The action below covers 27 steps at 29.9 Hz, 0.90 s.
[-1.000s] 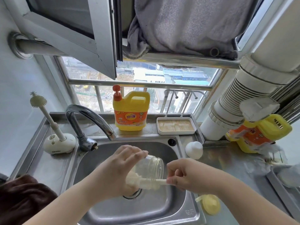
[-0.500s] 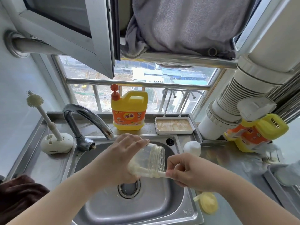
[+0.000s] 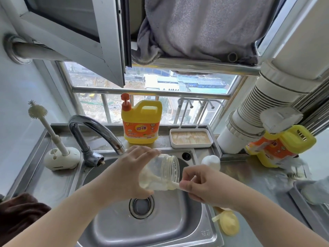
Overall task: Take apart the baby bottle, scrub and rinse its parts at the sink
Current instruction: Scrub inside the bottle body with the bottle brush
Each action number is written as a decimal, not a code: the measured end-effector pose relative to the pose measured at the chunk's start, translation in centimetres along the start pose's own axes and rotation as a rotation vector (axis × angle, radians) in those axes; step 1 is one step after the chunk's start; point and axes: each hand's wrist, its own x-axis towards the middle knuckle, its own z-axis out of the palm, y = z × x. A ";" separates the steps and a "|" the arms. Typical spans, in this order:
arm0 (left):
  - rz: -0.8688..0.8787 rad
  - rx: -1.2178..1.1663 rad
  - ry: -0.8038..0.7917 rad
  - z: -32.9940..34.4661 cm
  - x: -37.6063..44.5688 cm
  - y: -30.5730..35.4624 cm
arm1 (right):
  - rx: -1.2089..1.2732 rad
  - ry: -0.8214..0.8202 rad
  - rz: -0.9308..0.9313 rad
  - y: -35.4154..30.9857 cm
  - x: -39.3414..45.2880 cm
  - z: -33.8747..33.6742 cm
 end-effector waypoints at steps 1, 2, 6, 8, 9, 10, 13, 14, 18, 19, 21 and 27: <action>0.020 0.011 -0.016 0.1 0.0 0.0 | -0.064 -0.046 0.012 -0.3 -0.2 -0.5; 0.042 0.022 -0.036 0.2 0.0 0.0 | -0.169 -0.063 0.023 -0.4 -0.3 -0.8; -0.080 -0.107 -0.152 0.3 0.1 0.2 | -0.759 0.318 -0.134 -0.3 0.0 -1.0; -0.171 -0.164 -0.177 0.1 0.1 -0.1 | -0.988 0.500 -0.332 0.5 0.0 -1.0; -0.180 -0.171 -0.186 0.0 0.0 -0.1 | -1.030 0.549 -0.435 1.1 -0.1 -1.1; -0.173 -0.181 -0.196 -0.2 0.1 0.2 | -1.051 0.584 -0.506 1.4 -0.1 -1.2; -0.150 -0.200 -0.172 -0.1 0.3 0.8 | -0.992 0.552 -0.371 1.9 0.2 -0.1; -0.134 -0.191 -0.140 0.0 0.3 0.8 | -0.938 0.534 -0.302 1.6 0.3 0.7; 0.029 0.004 -0.033 0.7 0.0 0.4 | -0.551 0.311 -0.043 0.5 0.2 0.2; 0.060 0.041 -0.018 0.7 0.0 0.5 | -0.472 0.208 -0.038 0.4 0.1 -0.2; 0.105 0.081 0.001 0.5 0.1 0.6 | -0.331 0.034 -0.046 -0.2 -0.4 -0.8; 0.069 0.112 0.041 -0.1 0.2 0.8 | 0.110 -0.038 0.033 0.0 -1.0 -1.2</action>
